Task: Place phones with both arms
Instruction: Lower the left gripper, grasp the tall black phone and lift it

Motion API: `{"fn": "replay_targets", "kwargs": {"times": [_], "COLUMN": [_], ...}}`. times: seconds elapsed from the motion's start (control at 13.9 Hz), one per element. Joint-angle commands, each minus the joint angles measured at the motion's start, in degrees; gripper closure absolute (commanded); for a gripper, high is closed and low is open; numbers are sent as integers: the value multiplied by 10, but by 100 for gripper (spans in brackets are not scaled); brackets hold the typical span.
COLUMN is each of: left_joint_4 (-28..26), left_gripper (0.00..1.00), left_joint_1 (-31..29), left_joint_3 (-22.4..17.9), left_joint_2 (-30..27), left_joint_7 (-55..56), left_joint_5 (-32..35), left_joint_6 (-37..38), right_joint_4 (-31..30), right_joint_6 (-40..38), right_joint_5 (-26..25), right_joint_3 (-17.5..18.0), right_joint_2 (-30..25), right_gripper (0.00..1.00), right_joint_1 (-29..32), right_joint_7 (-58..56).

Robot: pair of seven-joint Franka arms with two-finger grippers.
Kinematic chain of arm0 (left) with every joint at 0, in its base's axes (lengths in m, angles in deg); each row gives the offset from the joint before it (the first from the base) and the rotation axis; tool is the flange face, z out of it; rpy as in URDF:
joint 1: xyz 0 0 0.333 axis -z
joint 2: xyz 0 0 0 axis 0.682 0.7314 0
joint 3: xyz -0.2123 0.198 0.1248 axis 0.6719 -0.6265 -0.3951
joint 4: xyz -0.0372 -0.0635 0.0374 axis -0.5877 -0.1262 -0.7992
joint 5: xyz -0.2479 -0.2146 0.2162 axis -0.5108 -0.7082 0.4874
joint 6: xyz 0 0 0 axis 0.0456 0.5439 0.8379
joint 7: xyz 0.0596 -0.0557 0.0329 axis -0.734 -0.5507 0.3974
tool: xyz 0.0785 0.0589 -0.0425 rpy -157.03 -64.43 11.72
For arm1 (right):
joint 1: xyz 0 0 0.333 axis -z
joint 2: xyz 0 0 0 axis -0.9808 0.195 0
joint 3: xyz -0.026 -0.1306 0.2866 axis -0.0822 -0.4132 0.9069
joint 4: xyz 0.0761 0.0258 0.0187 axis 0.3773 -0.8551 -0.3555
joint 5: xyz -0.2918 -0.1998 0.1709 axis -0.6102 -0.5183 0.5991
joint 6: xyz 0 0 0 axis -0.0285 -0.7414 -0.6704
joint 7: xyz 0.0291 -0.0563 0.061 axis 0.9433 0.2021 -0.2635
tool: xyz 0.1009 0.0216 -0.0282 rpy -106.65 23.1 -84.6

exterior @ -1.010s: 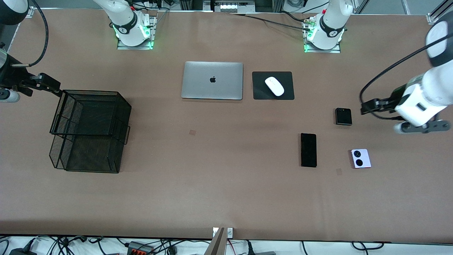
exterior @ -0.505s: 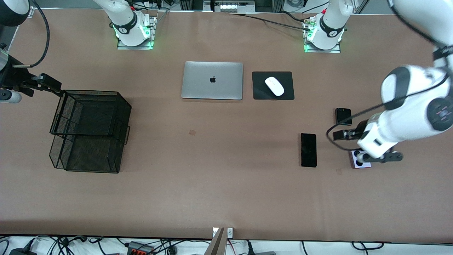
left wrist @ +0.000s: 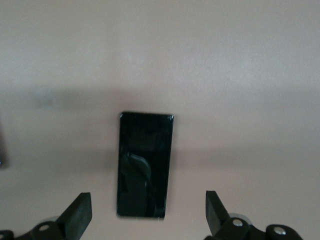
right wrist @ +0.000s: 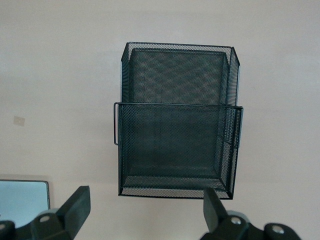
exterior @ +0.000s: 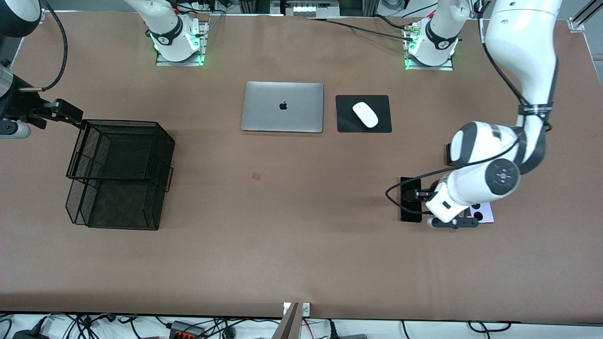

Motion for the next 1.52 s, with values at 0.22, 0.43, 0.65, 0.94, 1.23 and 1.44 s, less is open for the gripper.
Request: {"fn": "replay_targets", "kwargs": {"times": [0.22,0.43,0.65,0.94,1.23,1.44], "left_joint_4": [-66,-77,-83,-83,-83,-83], "left_gripper": [0,0,0,0,0,0], "left_joint_1": [-4,3,17,9,-6,-6], "left_joint_3": [-3,-3,-3,-3,-3,-3], "left_joint_2": [10,27,46,53,55,61], "left_joint_7": [-85,-96,-92,-100,-120,-120], "left_joint_5": [-2,-2,-3,-2,-3,-3], "left_joint_6": [-129,-166,-190,-191,-195,-206], "right_joint_4": [-7,-7,-7,-7,-22,-23], "right_joint_6": [3,1,1,5,24,32], "right_joint_5": [4,4,4,3,3,3], "right_joint_3": [-2,-3,-3,-3,-3,-3], "right_joint_2": [4,5,5,3,-4,-3], "right_gripper": [0,0,0,0,0,0], "right_joint_1": [-1,-1,-2,-2,-2,-1], "right_joint_7": [-7,-7,-7,-9,-9,-9]}}
